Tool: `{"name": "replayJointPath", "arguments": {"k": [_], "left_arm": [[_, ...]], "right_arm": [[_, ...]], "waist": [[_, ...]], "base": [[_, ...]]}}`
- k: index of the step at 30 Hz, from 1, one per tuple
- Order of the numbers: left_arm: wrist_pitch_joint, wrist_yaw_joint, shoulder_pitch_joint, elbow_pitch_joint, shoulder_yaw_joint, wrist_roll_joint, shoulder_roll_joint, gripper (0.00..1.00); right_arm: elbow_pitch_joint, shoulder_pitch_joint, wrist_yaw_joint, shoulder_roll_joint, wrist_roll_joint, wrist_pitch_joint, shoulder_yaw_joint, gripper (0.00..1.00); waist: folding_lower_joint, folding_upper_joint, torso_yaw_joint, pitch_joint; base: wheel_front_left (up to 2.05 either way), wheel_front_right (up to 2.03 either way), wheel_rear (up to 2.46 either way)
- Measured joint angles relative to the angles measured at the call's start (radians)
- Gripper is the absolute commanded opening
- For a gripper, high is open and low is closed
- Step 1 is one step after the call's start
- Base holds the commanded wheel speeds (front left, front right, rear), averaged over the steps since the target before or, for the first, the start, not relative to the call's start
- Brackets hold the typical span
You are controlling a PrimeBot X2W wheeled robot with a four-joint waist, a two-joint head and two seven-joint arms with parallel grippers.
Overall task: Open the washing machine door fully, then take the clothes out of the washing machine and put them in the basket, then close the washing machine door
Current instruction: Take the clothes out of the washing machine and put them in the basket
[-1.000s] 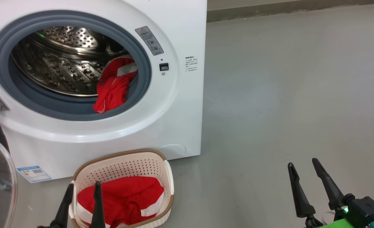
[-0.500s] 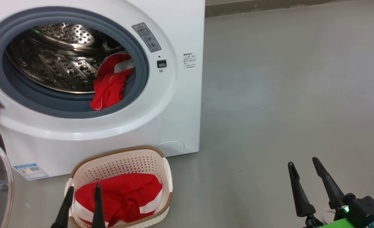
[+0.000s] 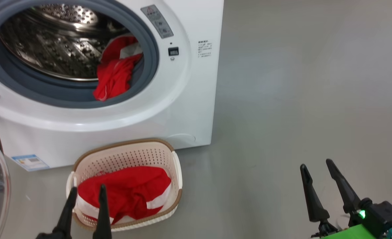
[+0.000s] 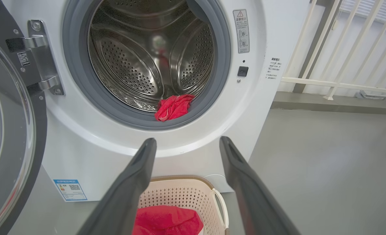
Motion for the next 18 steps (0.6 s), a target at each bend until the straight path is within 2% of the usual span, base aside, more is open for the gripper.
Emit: {"name": "replayJointPath", "arguments": {"k": [11,18], "left_arm": [[0.0,-0.005,-0.132,0.009,0.014,-0.021,0.002,1.0],[-0.002,-0.013,-0.268,0.067,0.045,-0.044,0.006,1.0]], "right_arm": [[-0.017,-0.071,0.0,0.0,0.0,0.0,0.018,1.0],[-0.019,-0.109,0.0,-0.001,0.0,0.0,0.03,1.0]], "waist": [[0.0,0.0,0.008,0.114],[0.0,0.0,0.007,0.19]], "base": [[0.0,0.0,0.0],[0.0,0.0,0.0]]}}
